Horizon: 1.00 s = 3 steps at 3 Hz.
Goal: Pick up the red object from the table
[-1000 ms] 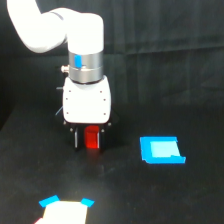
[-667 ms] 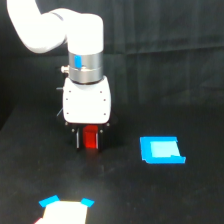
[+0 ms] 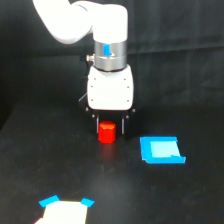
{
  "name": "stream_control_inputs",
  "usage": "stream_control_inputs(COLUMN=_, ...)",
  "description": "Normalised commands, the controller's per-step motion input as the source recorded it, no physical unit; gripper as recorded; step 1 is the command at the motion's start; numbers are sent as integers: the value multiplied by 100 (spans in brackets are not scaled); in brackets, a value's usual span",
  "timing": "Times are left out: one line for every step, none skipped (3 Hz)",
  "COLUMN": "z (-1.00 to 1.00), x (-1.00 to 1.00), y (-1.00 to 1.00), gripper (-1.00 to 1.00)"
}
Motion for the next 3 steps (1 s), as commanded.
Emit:
stream_control_inputs(z=11, x=-100, y=-48, gripper=6)
stream_control_inputs(z=-90, x=-19, y=-5, gripper=-92)
stream_control_inputs(z=-30, x=-84, y=-45, gripper=59)
